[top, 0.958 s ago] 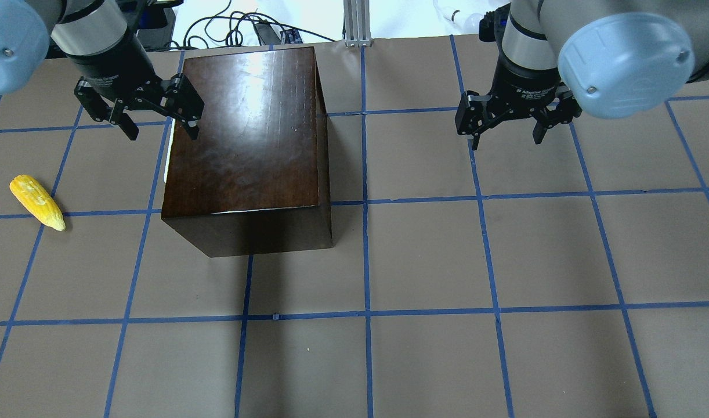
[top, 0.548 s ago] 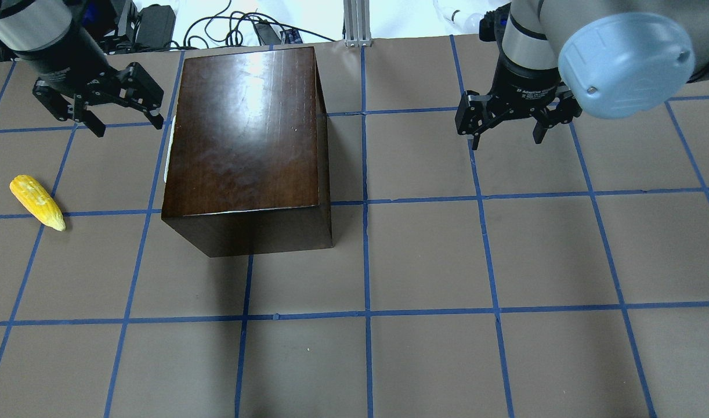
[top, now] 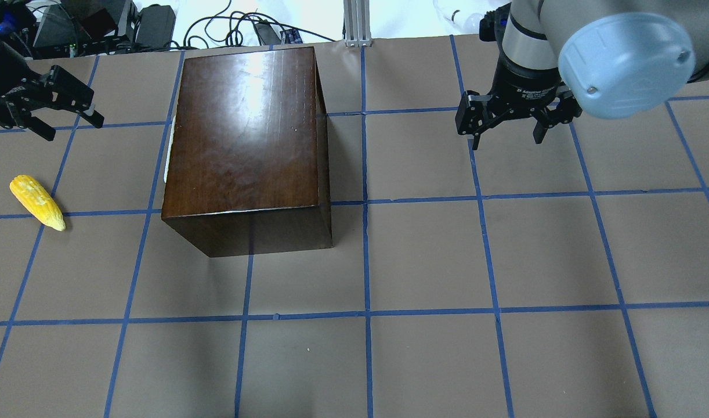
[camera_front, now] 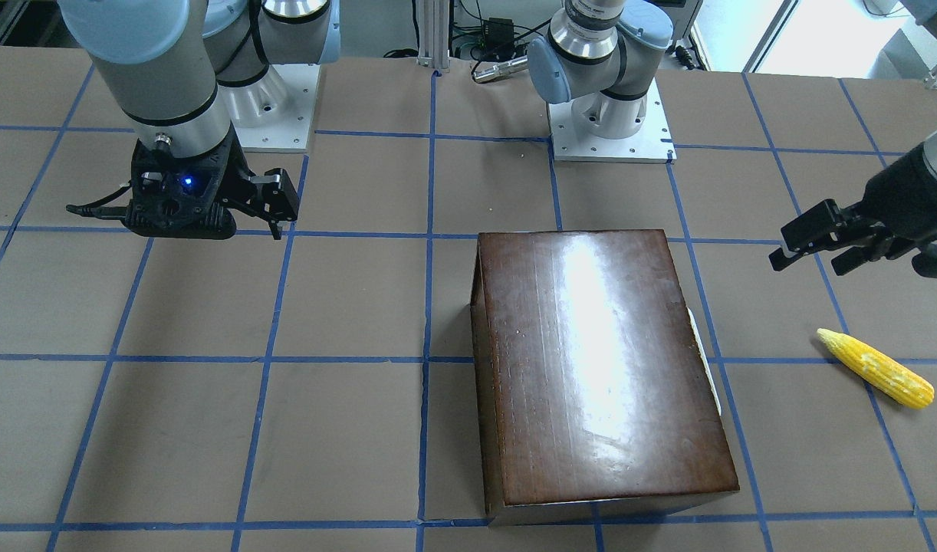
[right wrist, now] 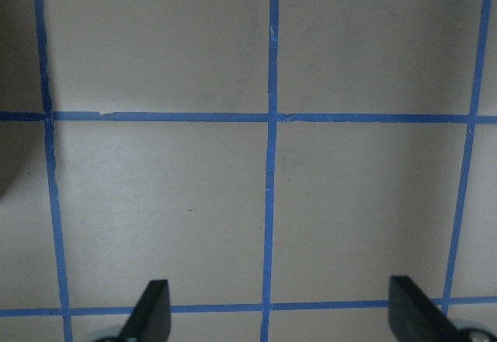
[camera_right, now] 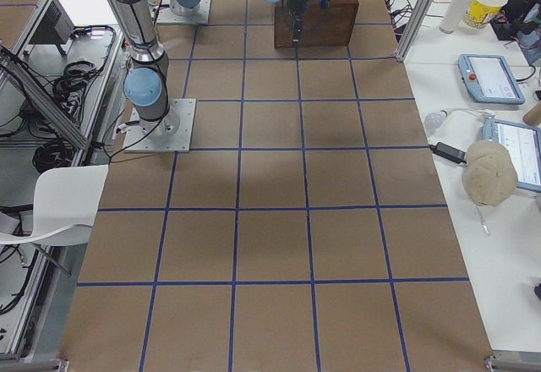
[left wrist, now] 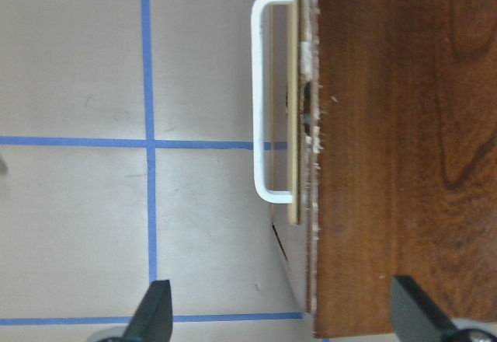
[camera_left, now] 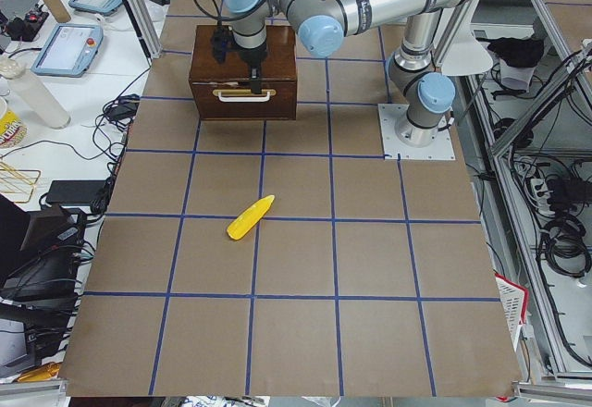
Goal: Open drawer and put corn inside
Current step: 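Move the left gripper down beside the cabinet toward the white drawer handle, then align the left gripper with the white handle and close on it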
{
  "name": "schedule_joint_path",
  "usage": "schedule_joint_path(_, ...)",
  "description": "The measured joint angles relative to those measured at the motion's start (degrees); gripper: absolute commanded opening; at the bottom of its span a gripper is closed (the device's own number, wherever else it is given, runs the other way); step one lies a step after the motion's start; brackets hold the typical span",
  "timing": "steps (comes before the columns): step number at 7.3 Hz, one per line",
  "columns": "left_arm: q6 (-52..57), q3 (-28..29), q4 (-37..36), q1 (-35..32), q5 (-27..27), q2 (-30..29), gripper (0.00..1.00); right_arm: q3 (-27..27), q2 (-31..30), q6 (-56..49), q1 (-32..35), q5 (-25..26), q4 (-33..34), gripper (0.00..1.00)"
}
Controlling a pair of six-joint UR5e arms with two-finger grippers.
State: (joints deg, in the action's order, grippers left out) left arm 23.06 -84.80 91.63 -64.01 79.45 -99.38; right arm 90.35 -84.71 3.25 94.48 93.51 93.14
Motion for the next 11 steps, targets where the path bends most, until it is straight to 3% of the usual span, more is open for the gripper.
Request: schedule_joint_path(11,4.01,-0.60,-6.16,-2.49,-6.14,-12.36,1.00,0.00,0.06,0.00,0.00,-0.09,-0.03,1.00)
